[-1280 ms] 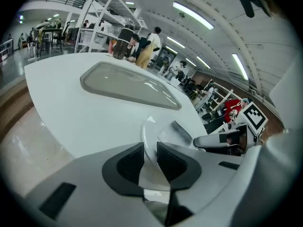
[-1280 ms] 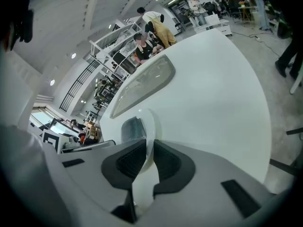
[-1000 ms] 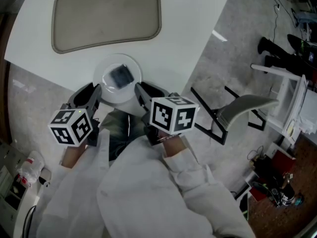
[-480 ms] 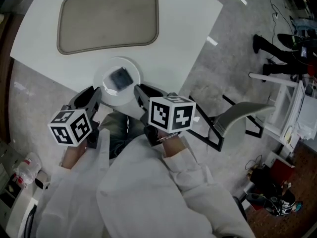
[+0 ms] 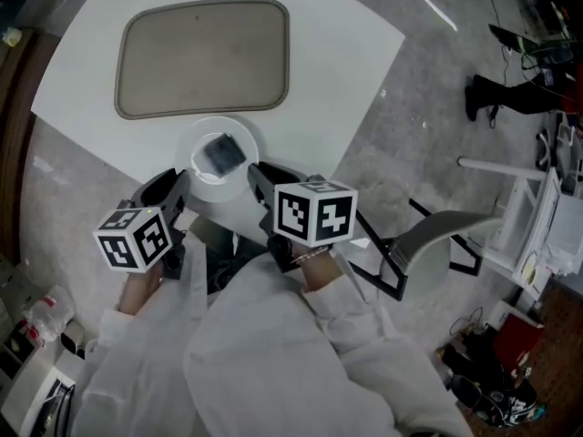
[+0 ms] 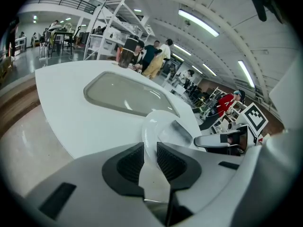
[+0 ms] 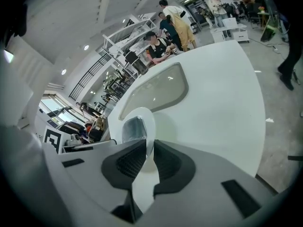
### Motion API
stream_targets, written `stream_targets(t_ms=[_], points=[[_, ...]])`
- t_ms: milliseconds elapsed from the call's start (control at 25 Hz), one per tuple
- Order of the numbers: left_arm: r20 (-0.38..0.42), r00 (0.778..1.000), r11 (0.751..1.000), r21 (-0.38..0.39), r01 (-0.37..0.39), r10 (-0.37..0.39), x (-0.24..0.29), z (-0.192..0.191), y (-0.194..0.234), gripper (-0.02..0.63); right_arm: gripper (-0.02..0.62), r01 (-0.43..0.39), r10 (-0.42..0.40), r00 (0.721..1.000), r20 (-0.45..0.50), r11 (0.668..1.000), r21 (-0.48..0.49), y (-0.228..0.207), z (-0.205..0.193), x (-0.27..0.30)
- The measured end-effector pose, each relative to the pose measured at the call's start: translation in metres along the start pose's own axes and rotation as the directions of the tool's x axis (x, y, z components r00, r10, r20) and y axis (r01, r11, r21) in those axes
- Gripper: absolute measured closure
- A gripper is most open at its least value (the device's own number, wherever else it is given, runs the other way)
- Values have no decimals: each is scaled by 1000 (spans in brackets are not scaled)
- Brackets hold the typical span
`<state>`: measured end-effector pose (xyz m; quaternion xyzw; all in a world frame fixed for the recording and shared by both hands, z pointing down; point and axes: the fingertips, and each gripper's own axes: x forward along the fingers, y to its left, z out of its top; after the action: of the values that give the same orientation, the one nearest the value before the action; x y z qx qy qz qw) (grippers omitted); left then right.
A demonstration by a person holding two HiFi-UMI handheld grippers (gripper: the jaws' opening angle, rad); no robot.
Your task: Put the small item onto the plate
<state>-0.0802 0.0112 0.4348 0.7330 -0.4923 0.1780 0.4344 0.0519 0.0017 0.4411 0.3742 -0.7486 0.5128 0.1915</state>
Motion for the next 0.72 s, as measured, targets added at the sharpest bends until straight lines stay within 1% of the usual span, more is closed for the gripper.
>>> stream_targets(t_ms=[200,440,720], points=[[-1,1000,1000,11,2,-2,10,14,-4,523,538,-8,8,1000,2,1000,-3,-6,14,1],[-19,999,999,33,27,-27,22,47,13,523,539,11,-12,999,38,1000,17,1,49,20],[-35,998,997,64,51,-49,39,82,22,523,540,16,-19,998,62,999,41,1,77,34]])
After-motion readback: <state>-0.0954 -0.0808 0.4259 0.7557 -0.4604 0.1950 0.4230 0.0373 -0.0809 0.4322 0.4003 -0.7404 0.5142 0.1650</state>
